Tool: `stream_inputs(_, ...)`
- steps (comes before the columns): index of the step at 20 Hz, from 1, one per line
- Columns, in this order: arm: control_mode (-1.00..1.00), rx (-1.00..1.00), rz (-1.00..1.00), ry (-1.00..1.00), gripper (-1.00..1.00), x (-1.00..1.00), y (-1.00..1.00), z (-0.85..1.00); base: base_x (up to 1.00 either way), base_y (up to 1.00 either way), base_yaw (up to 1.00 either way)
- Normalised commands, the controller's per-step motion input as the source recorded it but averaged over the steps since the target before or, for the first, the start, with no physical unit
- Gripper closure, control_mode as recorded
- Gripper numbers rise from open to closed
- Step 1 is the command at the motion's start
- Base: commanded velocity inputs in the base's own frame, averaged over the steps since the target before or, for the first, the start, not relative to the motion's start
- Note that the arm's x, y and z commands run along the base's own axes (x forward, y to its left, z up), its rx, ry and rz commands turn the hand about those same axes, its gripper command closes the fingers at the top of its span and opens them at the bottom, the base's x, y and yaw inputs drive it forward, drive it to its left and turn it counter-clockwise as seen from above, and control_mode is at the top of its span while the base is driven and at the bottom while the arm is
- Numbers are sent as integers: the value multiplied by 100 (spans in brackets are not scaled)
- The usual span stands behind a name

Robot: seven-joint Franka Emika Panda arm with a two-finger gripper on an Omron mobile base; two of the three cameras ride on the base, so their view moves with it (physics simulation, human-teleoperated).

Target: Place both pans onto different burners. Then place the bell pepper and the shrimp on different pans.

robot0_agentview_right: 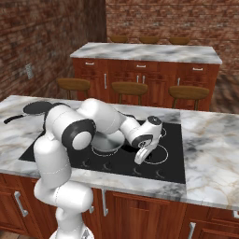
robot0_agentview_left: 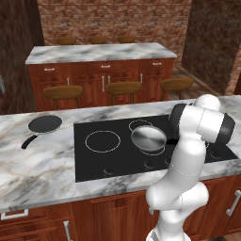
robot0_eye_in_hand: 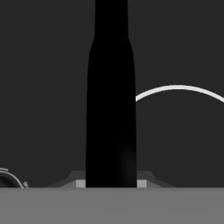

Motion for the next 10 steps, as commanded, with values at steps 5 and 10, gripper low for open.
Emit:
stream_inputs(5,-100,0,0,6,100,-6,-10,0,0,0,0)
stream_inputs(10,-100,0,0,11,100,-10,0,0,0,0,0)
